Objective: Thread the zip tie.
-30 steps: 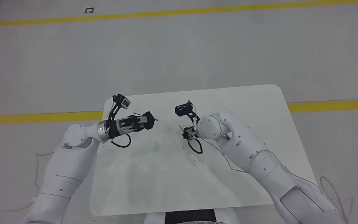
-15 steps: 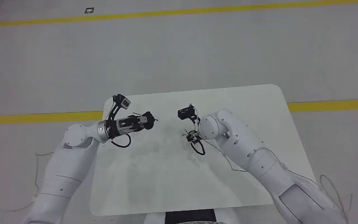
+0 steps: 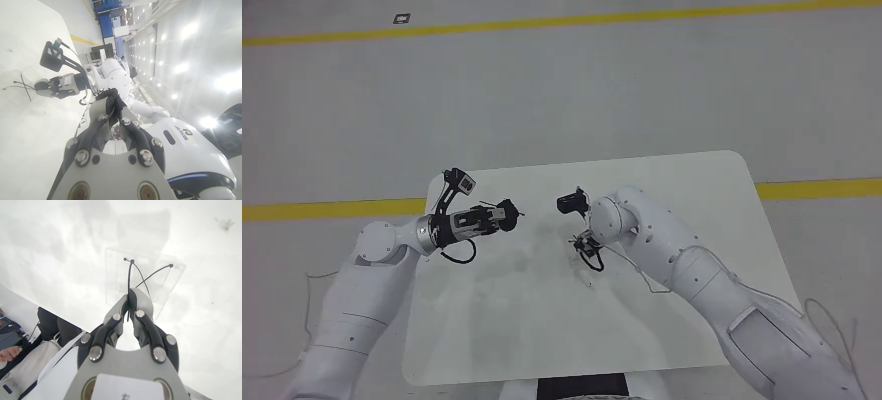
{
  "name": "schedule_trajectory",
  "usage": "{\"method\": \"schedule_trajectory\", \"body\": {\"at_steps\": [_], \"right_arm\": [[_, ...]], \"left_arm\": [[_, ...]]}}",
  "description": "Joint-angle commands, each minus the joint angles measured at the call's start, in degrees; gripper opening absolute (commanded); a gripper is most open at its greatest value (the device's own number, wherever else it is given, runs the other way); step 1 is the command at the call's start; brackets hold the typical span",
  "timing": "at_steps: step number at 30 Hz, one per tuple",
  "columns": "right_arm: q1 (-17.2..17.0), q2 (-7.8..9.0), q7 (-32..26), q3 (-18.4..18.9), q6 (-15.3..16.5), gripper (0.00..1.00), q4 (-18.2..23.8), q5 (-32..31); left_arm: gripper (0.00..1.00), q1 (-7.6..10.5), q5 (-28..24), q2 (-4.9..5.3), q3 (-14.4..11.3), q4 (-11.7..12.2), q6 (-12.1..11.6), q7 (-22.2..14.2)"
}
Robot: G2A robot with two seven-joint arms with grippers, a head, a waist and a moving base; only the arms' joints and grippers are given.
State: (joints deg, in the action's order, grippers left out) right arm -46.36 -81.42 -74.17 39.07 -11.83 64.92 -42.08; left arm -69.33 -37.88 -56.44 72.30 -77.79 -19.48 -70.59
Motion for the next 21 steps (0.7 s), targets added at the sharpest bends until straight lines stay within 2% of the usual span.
{"method": "schedule_trajectory", "body": {"at_steps": [1, 9, 21], "right_arm": [[0.6, -0.42, 0.19, -0.37, 0.04, 0.15, -1.58, 0.76], [3.23, -2.48, 1.15, -2.38, 0.71, 0.18, -7.75, 3.29], [5.77, -4.74, 0.47, -5.14, -1.05, 0.16, -12.07, 2.58]], "left_arm": [[0.0, 0.0, 0.0, 0.0, 0.0, 0.0, 0.0, 0.0], [0.0, 0.0, 0.0, 0.0, 0.0, 0.0, 0.0, 0.0], [0.0, 0.0, 0.0, 0.0, 0.0, 0.0, 0.0, 0.0]]}}
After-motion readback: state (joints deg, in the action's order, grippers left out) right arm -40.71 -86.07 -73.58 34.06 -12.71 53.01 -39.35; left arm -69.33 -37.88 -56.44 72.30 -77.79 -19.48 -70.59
